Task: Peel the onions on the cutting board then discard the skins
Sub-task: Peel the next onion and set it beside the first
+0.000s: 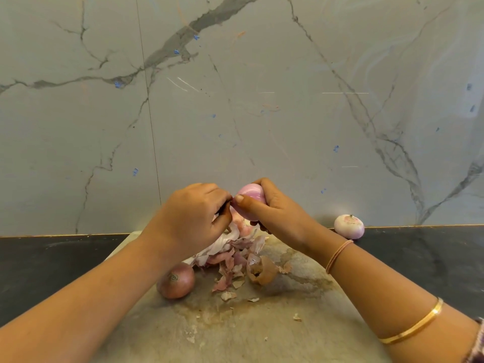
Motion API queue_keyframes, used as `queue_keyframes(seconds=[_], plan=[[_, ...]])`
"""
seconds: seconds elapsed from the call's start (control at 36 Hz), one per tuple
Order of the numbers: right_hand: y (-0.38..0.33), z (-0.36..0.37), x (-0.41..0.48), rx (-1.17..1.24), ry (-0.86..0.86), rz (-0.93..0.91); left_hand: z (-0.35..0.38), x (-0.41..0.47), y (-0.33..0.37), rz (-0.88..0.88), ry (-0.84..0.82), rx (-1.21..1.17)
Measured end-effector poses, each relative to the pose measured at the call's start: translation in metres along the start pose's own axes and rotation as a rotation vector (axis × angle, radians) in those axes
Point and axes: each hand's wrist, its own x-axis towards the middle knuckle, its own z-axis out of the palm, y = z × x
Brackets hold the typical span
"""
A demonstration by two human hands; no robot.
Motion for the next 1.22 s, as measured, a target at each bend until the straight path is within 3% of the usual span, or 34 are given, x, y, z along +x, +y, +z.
queue_keyframes(seconds=[0.28,0.86,1.22], plan=[[-0.002,0.000,-0.001,0.001,-0.014,-0.015,0.004,-0.001,0.002,-0.092,-0.077,-0.043],[-0.005,-0.006,-0.004,0.183,-0.110,-0.114,0.001,0.006,0.011,-0.790,0.011,-0.984],[-0.008,-0.004,-0.006,-0.048,0.004,-0.292,-0.011,0.012,0.013,-1.134,0.095,-1.658]])
